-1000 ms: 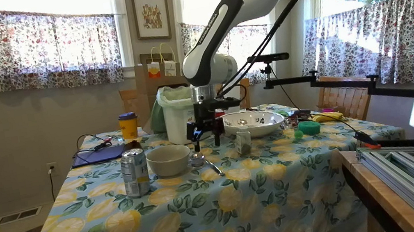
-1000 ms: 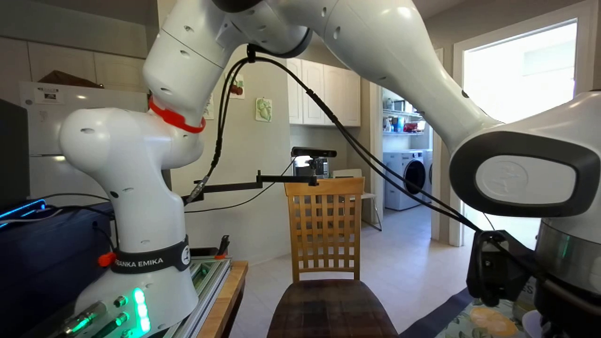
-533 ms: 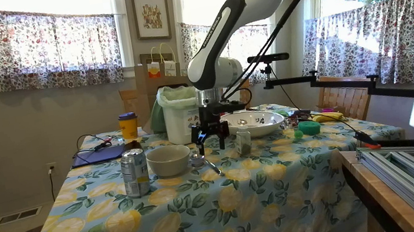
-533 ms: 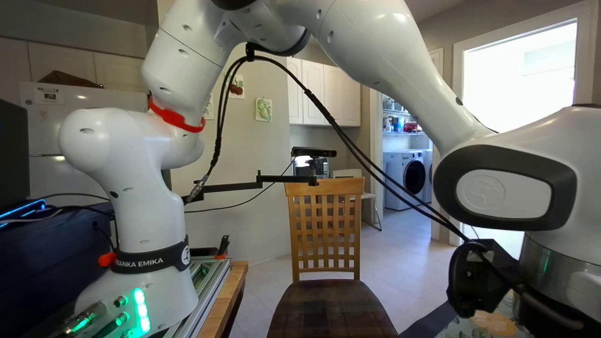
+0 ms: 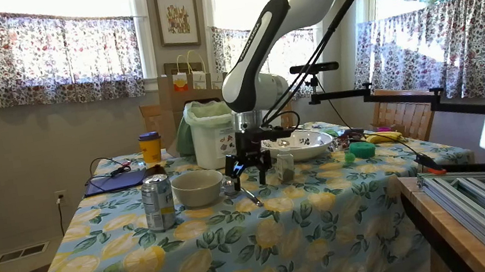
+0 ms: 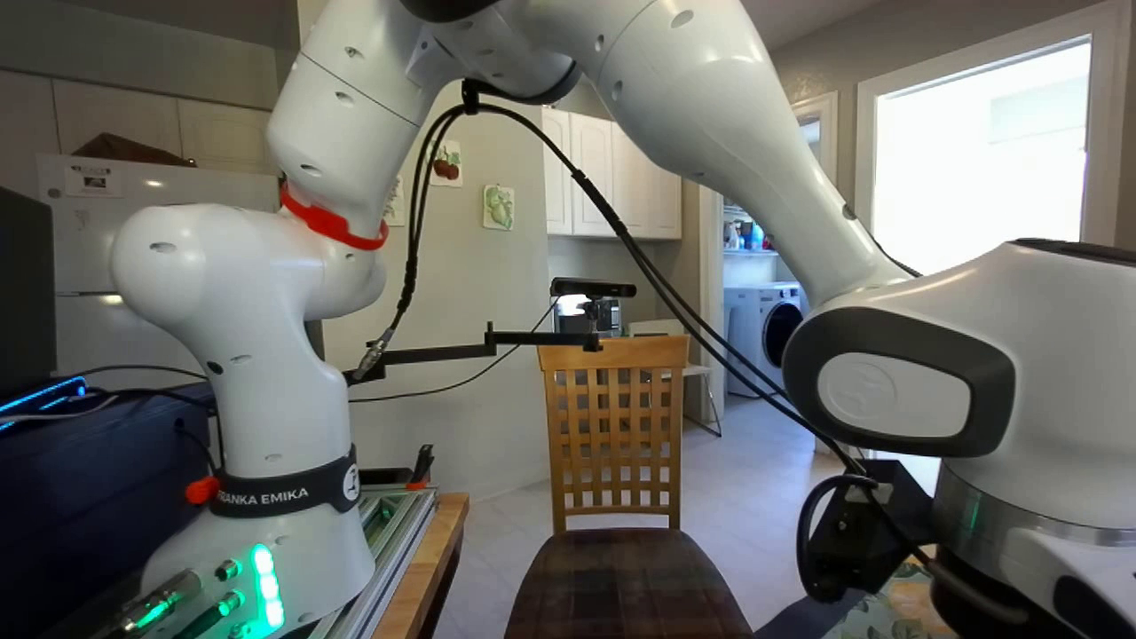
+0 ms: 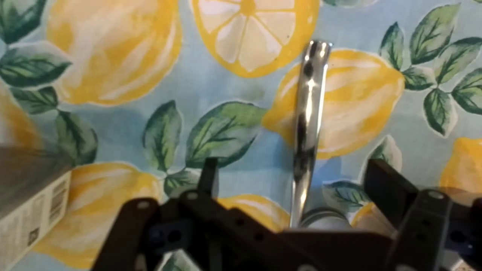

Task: Pick up the spoon from the table and put it in the bowl

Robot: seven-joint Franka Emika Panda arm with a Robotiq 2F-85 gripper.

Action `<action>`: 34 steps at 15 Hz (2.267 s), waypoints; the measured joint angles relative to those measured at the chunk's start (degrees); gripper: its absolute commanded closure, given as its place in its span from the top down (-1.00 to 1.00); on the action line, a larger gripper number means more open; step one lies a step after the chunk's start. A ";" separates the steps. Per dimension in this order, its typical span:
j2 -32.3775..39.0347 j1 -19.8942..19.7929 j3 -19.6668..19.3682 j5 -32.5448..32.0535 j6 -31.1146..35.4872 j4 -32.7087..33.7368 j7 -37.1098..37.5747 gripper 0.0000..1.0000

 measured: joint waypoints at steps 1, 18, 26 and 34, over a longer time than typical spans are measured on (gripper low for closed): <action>-0.03 -0.03 0.24 0.27 0.17 0.00 0.00 1.00; -0.04 -1.04 0.55 1.15 2.08 0.21 0.00 0.28; 0.17 -1.02 0.55 1.13 2.08 0.21 0.00 0.19; 0.86 -0.96 0.55 1.07 2.09 0.21 0.00 -0.63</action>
